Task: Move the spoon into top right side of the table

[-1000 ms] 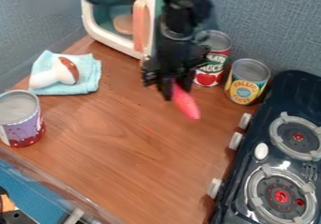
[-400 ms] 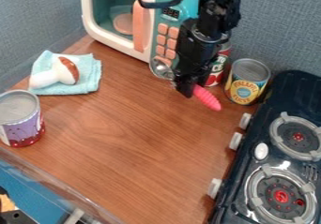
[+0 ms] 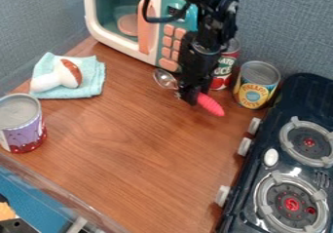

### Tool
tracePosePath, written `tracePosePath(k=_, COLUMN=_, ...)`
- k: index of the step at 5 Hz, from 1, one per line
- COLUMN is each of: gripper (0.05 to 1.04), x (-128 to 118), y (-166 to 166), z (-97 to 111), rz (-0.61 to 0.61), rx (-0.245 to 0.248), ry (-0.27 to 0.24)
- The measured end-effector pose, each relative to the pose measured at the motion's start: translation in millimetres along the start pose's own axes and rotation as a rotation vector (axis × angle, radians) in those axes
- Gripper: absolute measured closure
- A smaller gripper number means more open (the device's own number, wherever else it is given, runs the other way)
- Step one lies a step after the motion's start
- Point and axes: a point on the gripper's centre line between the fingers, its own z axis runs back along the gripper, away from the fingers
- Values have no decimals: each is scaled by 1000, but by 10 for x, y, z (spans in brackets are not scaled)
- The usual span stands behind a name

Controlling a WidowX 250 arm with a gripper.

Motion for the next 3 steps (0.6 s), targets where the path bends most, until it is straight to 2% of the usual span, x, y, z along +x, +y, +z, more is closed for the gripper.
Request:
tracePosePath(k=1, gripper=711, x=-29, y=-41, z=-131, rz=-20, rx=-16, ry=40)
tracePosePath(k=2, gripper=644, x=-50, y=-77, z=-135, rz=-53, rx=-41, ry=59)
tracePosePath(k=3, gripper=333, x=25, y=-44, z=-122, rz=-61, rx=-17, ry=72)
